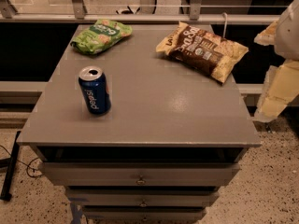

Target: Pick green rice chip bag

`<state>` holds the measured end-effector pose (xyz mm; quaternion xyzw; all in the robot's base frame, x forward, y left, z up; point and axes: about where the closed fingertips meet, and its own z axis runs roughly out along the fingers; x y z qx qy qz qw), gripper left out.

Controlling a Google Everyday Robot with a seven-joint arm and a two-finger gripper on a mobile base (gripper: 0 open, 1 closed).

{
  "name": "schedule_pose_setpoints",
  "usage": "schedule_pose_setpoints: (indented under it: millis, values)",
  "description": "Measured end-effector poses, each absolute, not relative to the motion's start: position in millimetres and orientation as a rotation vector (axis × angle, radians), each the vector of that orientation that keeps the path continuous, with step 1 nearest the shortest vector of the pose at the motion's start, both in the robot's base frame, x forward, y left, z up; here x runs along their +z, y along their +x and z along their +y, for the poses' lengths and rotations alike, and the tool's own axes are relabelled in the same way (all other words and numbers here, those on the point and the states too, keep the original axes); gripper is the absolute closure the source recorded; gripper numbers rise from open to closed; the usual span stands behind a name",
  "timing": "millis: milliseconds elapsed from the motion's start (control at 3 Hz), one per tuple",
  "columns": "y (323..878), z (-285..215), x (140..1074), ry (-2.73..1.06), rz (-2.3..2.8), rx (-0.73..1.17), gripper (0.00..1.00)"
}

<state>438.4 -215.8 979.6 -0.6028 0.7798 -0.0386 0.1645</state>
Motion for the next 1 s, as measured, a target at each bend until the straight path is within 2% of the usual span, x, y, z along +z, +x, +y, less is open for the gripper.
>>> schedule_pose_setpoints:
  millis: [667, 1000]
  values:
    - [443.1, -210.7, 984.1, -1.713, 2.193, -0.097, 0.00]
    - [474.2, -173.0, 986.1, -1.719, 2.064, -0.034, 0.00]
